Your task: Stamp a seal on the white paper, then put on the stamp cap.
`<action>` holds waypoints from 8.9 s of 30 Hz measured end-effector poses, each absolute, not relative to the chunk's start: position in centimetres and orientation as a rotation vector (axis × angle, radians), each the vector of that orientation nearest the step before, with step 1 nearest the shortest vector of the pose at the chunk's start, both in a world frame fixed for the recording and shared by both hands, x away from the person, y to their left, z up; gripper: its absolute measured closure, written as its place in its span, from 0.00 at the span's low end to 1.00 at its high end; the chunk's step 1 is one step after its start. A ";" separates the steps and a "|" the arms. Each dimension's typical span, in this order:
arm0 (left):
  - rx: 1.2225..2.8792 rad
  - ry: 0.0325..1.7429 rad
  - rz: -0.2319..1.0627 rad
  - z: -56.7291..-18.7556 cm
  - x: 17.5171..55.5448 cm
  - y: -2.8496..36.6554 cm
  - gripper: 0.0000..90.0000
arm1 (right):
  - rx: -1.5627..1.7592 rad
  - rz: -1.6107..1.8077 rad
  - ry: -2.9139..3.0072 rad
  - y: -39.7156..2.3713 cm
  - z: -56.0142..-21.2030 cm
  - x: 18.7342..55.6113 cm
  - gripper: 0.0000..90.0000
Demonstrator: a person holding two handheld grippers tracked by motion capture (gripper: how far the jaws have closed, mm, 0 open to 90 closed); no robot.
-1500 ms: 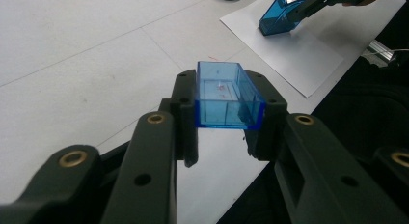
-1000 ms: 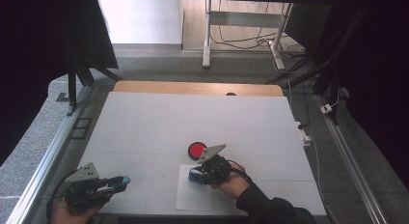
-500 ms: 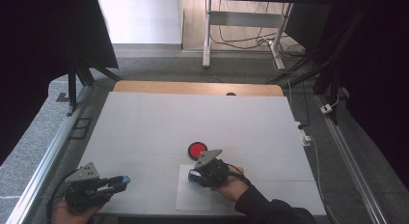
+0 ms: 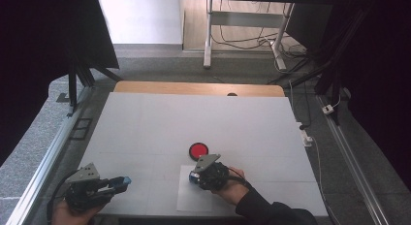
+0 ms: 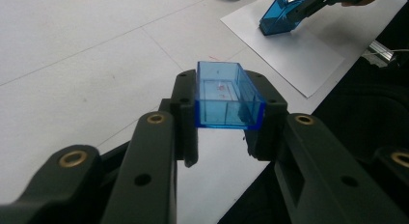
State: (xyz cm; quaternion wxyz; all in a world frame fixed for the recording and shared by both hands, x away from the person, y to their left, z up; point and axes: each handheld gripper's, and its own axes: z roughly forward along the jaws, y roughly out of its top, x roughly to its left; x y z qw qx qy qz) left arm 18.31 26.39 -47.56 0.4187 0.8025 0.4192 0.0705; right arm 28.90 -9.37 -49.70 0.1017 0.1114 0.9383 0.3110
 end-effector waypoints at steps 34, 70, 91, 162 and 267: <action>2.014 1.049 0.182 -47.5 18.3 26.4 0.76 | 0.422 1.036 2.819 -10.1 -49.9 30.2 0.78; 1.997 1.056 0.170 -47.6 18.3 26.5 0.76 | 0.414 1.321 2.742 -11.5 -45.4 29.3 0.78; 2.003 1.052 0.166 -47.5 18.4 26.5 0.76 | 0.387 1.489 2.621 -13.0 -42.5 29.0 0.78; 2.105 0.389 -0.091 -45.3 26.5 15.1 0.76 | 0.246 1.618 2.702 -12.7 -40.8 28.6 0.79; 2.048 0.632 0.048 -45.4 24.5 18.0 0.07 | 0.215 1.652 2.671 -13.1 -40.3 28.5 0.78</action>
